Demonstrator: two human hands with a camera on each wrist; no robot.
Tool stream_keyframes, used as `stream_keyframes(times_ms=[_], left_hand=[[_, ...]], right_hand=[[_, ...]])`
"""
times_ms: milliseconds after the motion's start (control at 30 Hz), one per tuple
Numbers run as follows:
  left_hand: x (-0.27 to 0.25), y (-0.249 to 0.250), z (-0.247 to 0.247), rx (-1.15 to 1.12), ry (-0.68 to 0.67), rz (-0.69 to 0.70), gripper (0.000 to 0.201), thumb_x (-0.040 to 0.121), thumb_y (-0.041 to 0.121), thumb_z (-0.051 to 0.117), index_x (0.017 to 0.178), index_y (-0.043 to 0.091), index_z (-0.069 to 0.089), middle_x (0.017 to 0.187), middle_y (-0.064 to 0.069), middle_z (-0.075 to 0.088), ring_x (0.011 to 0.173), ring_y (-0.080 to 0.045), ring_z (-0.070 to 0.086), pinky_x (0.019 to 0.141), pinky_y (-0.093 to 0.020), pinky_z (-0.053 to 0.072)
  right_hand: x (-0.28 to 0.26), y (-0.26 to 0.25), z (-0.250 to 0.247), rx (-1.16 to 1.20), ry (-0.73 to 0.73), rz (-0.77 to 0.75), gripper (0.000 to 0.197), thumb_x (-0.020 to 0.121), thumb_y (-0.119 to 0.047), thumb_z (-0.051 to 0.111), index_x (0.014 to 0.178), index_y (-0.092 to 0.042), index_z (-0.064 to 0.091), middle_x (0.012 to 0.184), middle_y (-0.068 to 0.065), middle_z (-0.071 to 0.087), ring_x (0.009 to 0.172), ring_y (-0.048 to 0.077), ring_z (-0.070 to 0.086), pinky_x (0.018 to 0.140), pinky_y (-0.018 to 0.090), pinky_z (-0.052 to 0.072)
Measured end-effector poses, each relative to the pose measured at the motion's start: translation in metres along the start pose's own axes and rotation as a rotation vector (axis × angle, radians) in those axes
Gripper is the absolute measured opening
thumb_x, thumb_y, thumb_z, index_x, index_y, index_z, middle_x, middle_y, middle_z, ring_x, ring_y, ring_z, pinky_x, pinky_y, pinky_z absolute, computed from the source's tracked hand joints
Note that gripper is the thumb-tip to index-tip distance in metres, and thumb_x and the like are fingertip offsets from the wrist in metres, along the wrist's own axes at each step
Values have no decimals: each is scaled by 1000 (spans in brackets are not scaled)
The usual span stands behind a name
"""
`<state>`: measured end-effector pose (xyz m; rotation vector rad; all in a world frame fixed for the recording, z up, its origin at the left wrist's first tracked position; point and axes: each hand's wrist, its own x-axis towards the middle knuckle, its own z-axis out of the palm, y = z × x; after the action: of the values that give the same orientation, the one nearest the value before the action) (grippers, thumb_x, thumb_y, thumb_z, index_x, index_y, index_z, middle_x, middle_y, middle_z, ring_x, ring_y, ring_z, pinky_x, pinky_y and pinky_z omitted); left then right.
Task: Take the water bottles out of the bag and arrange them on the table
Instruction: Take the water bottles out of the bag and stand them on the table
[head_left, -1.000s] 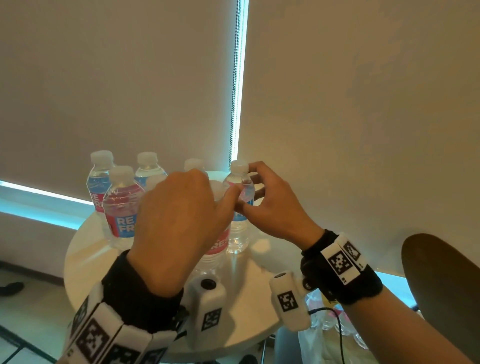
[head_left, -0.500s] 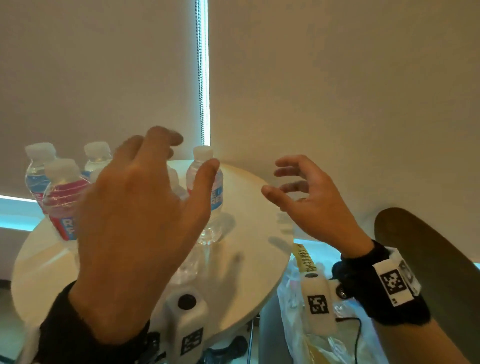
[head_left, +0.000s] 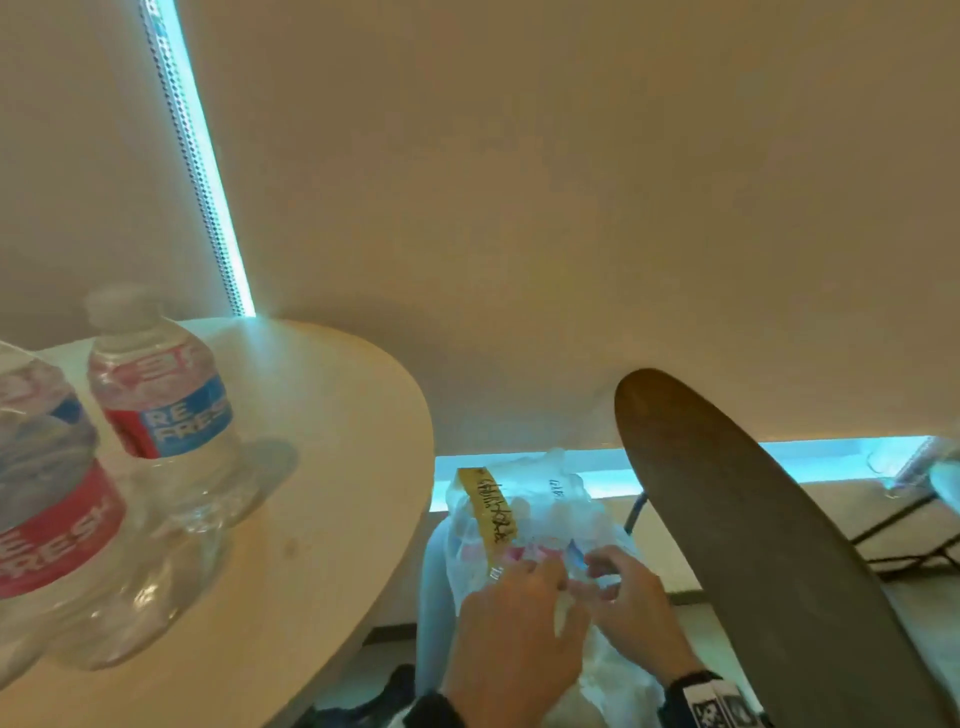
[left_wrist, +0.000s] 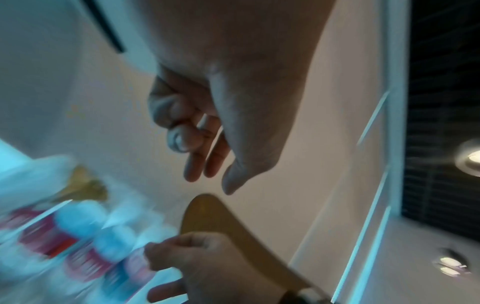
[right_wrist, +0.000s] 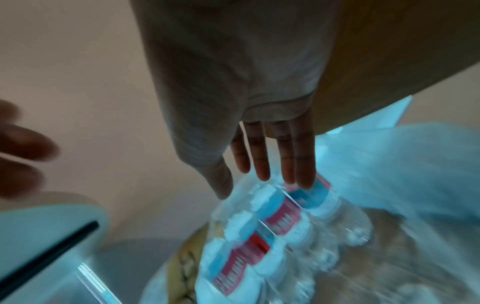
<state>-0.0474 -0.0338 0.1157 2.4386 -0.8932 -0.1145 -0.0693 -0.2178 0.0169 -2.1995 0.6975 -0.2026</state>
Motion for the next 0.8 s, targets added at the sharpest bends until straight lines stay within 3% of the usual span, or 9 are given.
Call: stream_keyframes(times_ms=[33, 100, 167, 233, 333, 467, 600, 733, 800], left_hand=[[10, -8, 20, -43, -30, -24, 30, 85, 53, 51, 102, 29, 60, 97, 10, 69, 90, -11, 66, 80, -29, 54], [30, -21, 54, -132, -64, -71, 30, 84, 49, 56, 107, 30, 59, 88, 8, 68, 85, -10, 65, 85, -28, 52], [47, -32, 83, -223, -73, -114, 36, 83, 36, 62, 118, 29, 57, 67, 8, 58, 66, -4, 59, 75, -18, 51], [66, -45, 111, -260, -115, -156, 52, 84, 31, 61, 133, 26, 44, 63, 5, 55, 59, -3, 57, 65, -13, 49], [92, -59, 140, -171, -147, -245, 66, 84, 41, 51, 143, 29, 23, 85, 0, 70, 67, -15, 64, 69, -29, 55], [115, -61, 164, -287, -163, -291, 80, 88, 35, 57, 153, 30, 10, 86, -1, 73, 74, -16, 69, 78, -40, 59], [130, -65, 175, -354, -49, -292, 92, 84, 42, 62, 151, 41, -1, 64, 1, 68, 65, -15, 67, 73, -32, 58], [134, -64, 168, -294, -5, -304, 77, 83, 47, 66, 149, 28, 30, 82, -5, 75, 65, -14, 65, 73, -26, 57], [130, -62, 167, -264, 5, -323, 76, 82, 46, 67, 147, 29, 32, 86, -3, 75, 70, -14, 67, 71, -27, 58]], right_hand=[[1, 11, 5, -21, -16, 46, 23, 81, -28, 77, 98, -22, 63, 97, -7, 67, 81, 10, 67, 81, 34, 57], [5, 27, 13, -50, -6, 92, 20, 83, -25, 72, 97, -26, 57, 94, -7, 65, 85, 12, 63, 81, 30, 54], [9, 36, 19, -28, 29, 129, 26, 84, -25, 69, 105, -26, 53, 91, -9, 62, 92, 15, 62, 73, 23, 48], [18, 46, 26, -25, 75, 173, 46, 83, -29, 69, 124, -19, 50, 105, -1, 65, 99, 19, 62, 74, 25, 46], [30, 59, 35, 0, 85, 183, 76, 81, -40, 69, 144, -17, 36, 127, 8, 63, 108, 23, 63, 84, 35, 53], [39, 58, 36, 34, 106, 143, 76, 84, -37, 72, 147, -18, 33, 130, 4, 57, 121, 22, 56, 93, 30, 44], [54, 65, 42, 80, 146, 66, 72, 79, -39, 73, 140, -32, 34, 116, -2, 61, 103, 19, 65, 89, 30, 51], [59, 75, 46, 101, 157, 20, 72, 79, -41, 76, 138, -32, 36, 107, -3, 63, 80, 13, 69, 75, 24, 57], [59, 80, 46, 123, 187, 8, 73, 75, -46, 79, 135, -29, 41, 101, -1, 66, 70, 11, 68, 67, 25, 60]])
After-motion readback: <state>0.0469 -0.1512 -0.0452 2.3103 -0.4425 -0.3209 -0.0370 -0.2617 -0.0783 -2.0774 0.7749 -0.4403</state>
